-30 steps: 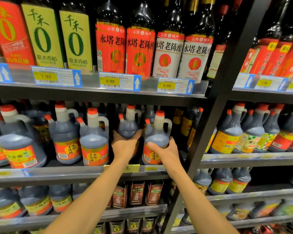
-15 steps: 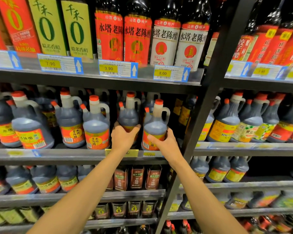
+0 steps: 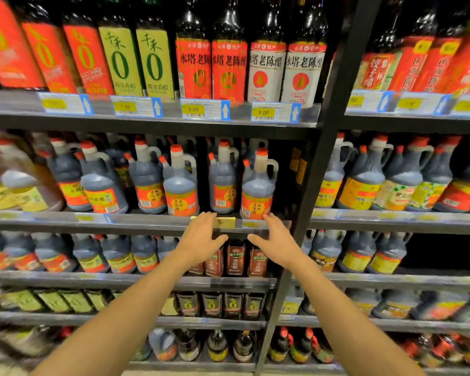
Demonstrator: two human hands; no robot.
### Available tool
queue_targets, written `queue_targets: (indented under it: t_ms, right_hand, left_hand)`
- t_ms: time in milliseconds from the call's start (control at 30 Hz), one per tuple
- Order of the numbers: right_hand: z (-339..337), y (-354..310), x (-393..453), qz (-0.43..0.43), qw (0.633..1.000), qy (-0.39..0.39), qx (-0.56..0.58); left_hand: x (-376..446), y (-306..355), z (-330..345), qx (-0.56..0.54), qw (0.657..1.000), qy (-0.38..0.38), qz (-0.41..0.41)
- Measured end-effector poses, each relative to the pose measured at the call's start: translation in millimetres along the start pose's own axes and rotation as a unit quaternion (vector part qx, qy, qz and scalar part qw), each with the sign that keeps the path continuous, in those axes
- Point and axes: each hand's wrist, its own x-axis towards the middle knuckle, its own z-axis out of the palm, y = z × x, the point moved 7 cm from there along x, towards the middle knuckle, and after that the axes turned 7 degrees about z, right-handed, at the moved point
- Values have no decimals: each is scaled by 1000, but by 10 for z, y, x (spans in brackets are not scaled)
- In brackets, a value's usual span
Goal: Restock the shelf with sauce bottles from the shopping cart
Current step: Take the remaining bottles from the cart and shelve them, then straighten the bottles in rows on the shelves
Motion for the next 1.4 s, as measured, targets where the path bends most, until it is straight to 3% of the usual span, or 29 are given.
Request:
queue_targets:
  t_ms: [133,233,567,900,1400]
  right_hand:
    - [40,-43,-292,-5,990,-64,-129]
    - [64,11,-524,14,966,-97,-240]
    - [-203,-189,-1553,46,942,-6,-333]
    - [-233,-312,-2387,54,951,0,-306]
    - [-836,269,-2725,82,956,41,-279]
  left_hand:
    - [-313,-100,27,187,975,-105,60]
    - [-580,-112,-21,230,960,-147,62]
    - [-1404,110,-415,261,956,-114,73]
    - [-1970,528,-680,264,953,-62,134]
    - [-1812,1352,-206,234,955,-66,170]
